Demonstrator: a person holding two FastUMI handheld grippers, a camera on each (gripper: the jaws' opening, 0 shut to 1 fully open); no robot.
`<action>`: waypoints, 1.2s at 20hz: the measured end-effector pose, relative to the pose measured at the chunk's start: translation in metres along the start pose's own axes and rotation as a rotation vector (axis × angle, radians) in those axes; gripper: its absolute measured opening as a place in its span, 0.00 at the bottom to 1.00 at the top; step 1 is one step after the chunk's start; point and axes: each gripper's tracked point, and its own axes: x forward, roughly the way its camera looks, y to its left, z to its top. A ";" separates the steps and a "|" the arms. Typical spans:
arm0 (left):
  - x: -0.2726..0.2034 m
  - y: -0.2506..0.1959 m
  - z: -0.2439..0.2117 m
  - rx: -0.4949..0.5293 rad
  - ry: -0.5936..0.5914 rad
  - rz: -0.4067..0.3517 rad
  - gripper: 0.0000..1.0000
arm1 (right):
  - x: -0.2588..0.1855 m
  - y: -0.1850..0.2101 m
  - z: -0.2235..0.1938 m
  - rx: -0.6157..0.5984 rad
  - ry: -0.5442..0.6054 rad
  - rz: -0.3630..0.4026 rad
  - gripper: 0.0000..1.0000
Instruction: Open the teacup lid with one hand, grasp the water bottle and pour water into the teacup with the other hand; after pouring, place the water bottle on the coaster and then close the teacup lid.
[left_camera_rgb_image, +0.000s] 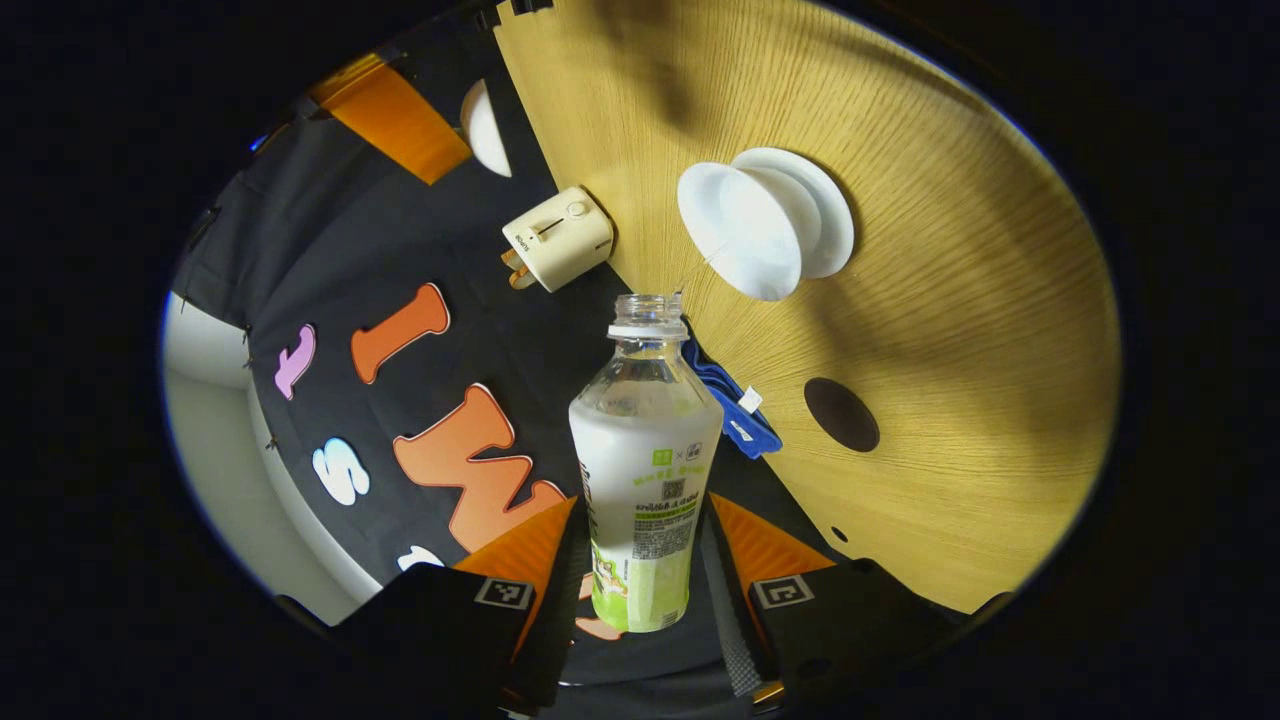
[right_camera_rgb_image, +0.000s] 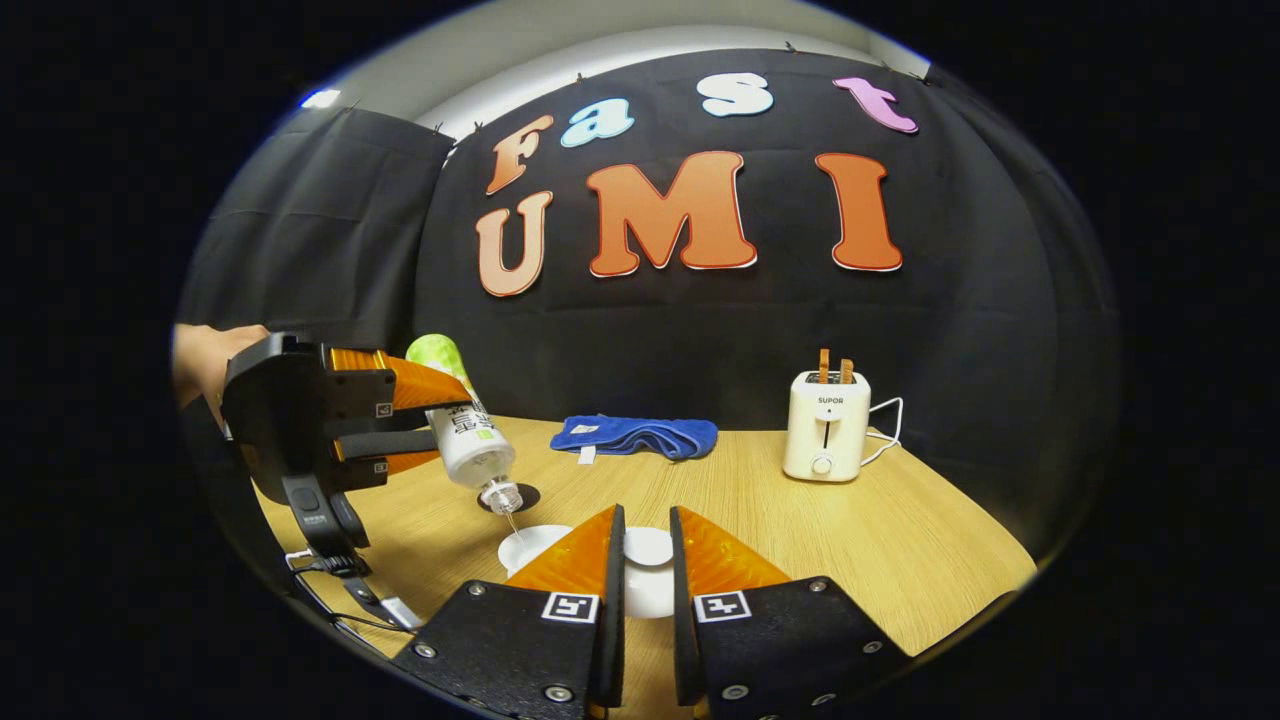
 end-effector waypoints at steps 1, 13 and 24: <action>0.001 -0.001 0.001 -0.008 -0.003 -0.001 0.63 | 0.000 0.001 0.000 0.000 0.000 0.002 0.20; 0.011 -0.036 -0.020 -0.656 0.043 0.051 0.65 | 0.009 0.012 -0.006 0.015 0.009 0.036 0.21; 0.018 -0.043 -0.071 -1.385 0.156 0.284 0.64 | 0.028 0.027 -0.027 -0.011 0.067 0.041 0.21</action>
